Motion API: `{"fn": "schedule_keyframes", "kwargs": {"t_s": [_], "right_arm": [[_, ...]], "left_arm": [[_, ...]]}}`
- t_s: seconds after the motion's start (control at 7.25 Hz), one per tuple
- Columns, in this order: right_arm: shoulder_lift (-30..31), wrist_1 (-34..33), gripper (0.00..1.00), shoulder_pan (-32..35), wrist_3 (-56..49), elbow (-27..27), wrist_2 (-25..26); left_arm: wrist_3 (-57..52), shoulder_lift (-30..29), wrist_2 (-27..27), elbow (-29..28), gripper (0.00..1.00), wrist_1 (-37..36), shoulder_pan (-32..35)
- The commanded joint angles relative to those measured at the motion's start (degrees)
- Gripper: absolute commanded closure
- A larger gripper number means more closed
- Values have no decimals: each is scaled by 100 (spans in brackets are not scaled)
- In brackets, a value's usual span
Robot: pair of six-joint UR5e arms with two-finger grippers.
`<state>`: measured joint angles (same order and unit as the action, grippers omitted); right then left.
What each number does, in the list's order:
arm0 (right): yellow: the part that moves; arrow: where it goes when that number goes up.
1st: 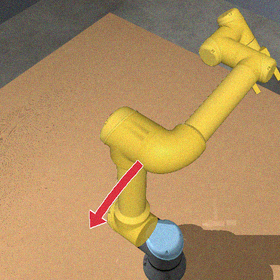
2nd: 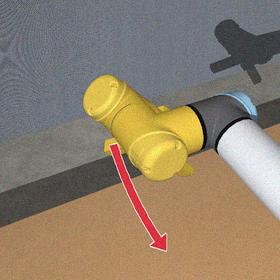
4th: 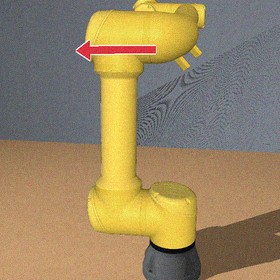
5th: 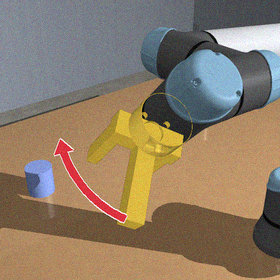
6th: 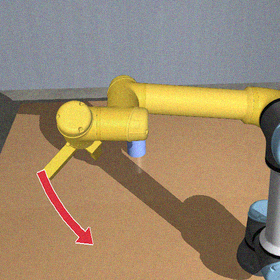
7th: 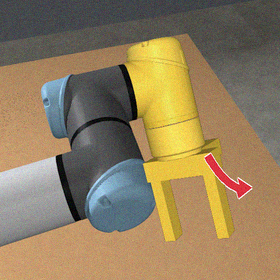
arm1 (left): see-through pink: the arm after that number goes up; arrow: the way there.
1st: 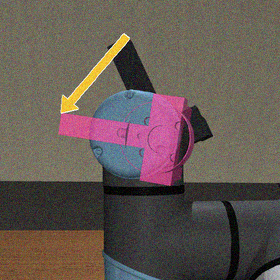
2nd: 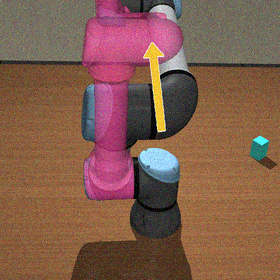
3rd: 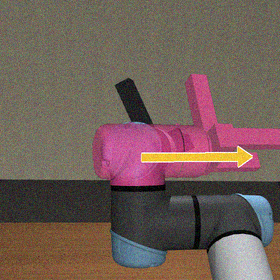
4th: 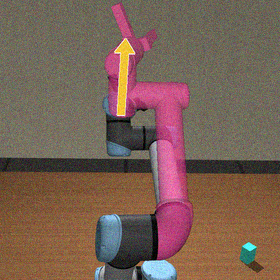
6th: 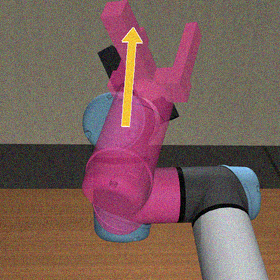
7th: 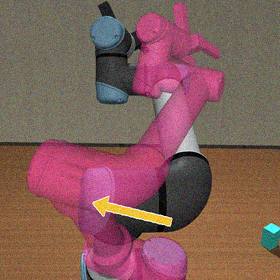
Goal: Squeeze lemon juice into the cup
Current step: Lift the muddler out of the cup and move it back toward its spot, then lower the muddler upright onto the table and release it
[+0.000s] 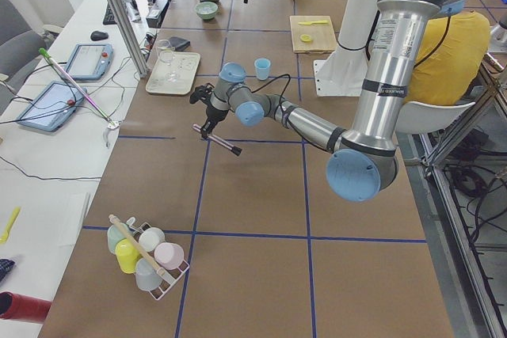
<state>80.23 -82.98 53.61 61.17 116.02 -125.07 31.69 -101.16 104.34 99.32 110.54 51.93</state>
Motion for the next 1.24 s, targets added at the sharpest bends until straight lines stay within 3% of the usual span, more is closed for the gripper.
{"fn": "schedule_keyframes", "kwargs": {"t_s": [0.0, 0.14, 0.41, 0.55, 1.1], "right_arm": [[1, 1, 0, 0, 0, -9, 18], [10, 1, 0, 0, 0, 17, 9], [10, 1, 0, 0, 9, 61, -8], [1, 1, 0, 9, 9, 79, -8], [1, -8, 0, 0, 9, 140, -8]], "left_arm": [[57, 18, 236, -149, 100, -1178, 63], [57, 18, 567, -185, 100, -1471, 167], [75, 27, 1655, -474, 100, -1413, 195], [75, 35, 1886, -571, 100, -1317, 186], [689, 429, 1906, -721, 100, -335, 204]]}}
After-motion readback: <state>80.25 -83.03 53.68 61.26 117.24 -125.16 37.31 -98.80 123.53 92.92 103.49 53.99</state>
